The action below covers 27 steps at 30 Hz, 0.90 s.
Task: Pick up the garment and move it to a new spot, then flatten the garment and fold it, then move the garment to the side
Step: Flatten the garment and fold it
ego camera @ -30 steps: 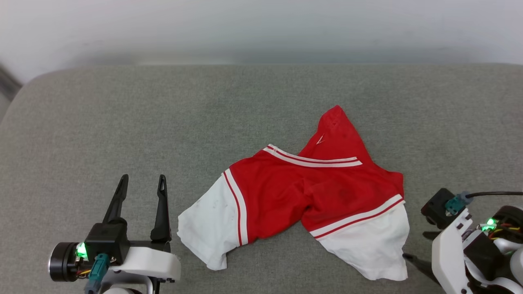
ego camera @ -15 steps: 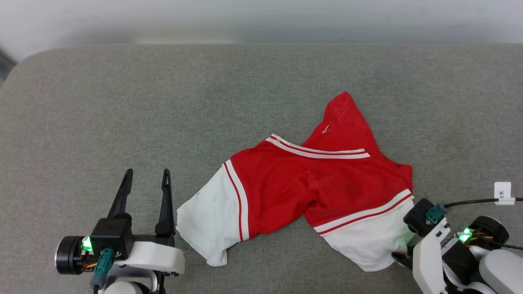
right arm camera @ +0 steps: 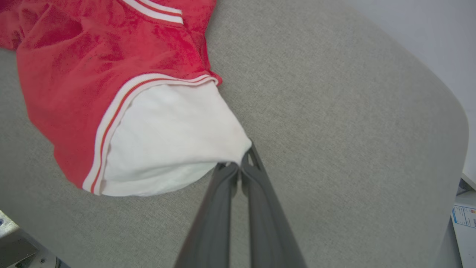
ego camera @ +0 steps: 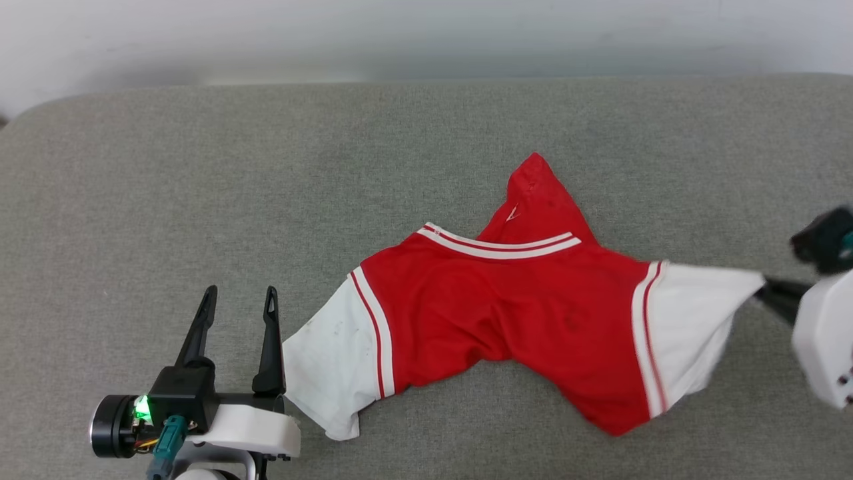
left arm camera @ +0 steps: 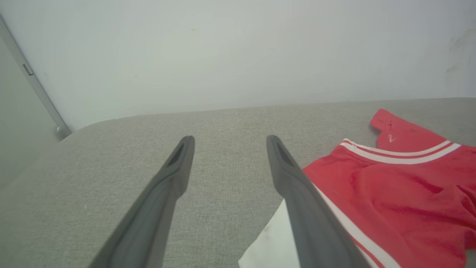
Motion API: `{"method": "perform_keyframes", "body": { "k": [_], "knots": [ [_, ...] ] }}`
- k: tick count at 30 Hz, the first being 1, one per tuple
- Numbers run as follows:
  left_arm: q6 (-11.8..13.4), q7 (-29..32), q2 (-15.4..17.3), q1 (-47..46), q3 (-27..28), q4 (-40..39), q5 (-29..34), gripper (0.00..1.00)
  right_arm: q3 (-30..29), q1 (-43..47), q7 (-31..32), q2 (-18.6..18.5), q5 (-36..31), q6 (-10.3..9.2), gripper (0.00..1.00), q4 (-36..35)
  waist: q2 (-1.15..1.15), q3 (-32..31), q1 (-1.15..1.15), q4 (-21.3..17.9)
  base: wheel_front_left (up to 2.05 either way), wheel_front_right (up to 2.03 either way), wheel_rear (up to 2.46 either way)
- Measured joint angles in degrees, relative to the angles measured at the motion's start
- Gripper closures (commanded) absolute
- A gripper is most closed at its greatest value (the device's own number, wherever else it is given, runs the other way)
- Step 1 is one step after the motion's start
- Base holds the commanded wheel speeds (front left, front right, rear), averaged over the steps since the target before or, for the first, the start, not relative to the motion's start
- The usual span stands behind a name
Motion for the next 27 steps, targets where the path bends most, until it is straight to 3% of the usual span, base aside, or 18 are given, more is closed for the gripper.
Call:
{"method": "perform_keyframes", "body": {
  "k": [4, 9, 10, 19, 25, 26, 27],
  "knots": [
    [-1.0, 0.0, -1.01, -0.04, 0.62, -0.1, 0.6, 0.0, -6.16, -2.02, 2.05, -0.96, 1.85, 0.01, 1.0, 0.62, 0.0, 1.34, 0.0, 0.19, 0.0, 0.0, 0.0],
    [-2.47, -0.01, -2.4, -1.47, 1.12, -0.1, 1.58, 0.0, -10.06, -5.3, 5.87, -1.6, 1.45, 0.01, 1.0, 6.54, 0.0, 3.83, 0.0, 1.04, 0.0, 0.0, 0.0],
    [-3.3, 0.0, -2.88, -2.61, 1.68, 0.08, 2.18, 0.0, -10.95, -7.32, 7.46, 0.01, 0.86, 0.0, 1.0, 12.24, 0.0, 5.7, 0.0, 1.69, 0.0, 0.0, 0.0],
    [-5.11, 0.0, -4.63, -6.31, 2.52, 0.53, 3.61, 0.0, -10.32, -13.44, 6.89, 9.1, -3.54, 0.0, 1.0, 29.89, 0.0, 11.53, 0.0, 3.37, 0.0, 0.0, 0.0],
    [-5.94, 0.0, -5.38, -7.52, 3.14, 1.58, 4.27, 0.0, -9.45, -14.66, 3.6, 11.23, -3.16, -0.02, 1.0, 34.97, 0.0, 11.97, 0.0, 4.28, 0.0, 0.0, 0.0],
    [-6.01, 0.0, -5.45, -7.57, 3.48, 1.71, 4.46, 0.0, -9.33, -14.65, 2.37, 11.27, -2.9, -0.02, 0.74, 35.19, 0.0, 11.59, 0.0, 4.21, 0.0, 0.0, 0.0],
    [-6.28, 0.0, -5.43, -7.55, 3.8, 1.83, 4.52, 0.0, -9.02, -14.57, 0.81, 11.18, -3.02, -0.02, 0.0, 35.31, 0.0, 11.14, 0.0, 4.14, 0.0, 0.0, 0.0]
  ]
}}
